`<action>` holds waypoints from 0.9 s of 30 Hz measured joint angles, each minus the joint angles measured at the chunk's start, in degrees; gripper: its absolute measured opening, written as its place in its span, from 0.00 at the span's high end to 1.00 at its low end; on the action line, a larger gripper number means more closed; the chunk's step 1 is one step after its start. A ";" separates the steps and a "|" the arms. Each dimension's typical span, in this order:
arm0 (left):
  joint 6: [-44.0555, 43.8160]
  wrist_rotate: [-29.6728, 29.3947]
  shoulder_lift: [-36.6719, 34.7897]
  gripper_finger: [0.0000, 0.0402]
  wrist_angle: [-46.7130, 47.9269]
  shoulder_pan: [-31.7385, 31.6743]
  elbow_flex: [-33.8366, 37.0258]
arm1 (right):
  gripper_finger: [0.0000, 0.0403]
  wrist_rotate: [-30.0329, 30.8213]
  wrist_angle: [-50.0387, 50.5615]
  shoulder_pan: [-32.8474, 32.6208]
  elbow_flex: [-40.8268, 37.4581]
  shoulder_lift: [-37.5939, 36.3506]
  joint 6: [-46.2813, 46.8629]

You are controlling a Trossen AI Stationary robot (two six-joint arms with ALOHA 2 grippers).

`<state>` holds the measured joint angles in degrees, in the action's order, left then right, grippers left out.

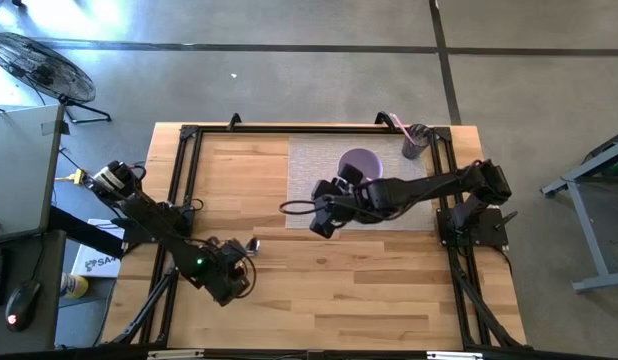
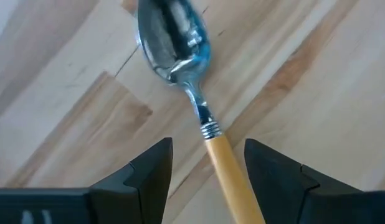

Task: Pick & Place Utensil
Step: Put the light brown spoon into the bowl on the mat

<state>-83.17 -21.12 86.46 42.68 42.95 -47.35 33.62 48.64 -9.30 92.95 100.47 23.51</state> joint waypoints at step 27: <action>-3.58 -4.81 8.62 0.67 -8.67 2.20 4.04 | 0.62 0.44 0.17 -0.50 0.00 0.00 0.53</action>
<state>-86.75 -25.93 95.08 34.01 45.15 -43.31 34.06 48.82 -9.80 92.95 100.47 24.04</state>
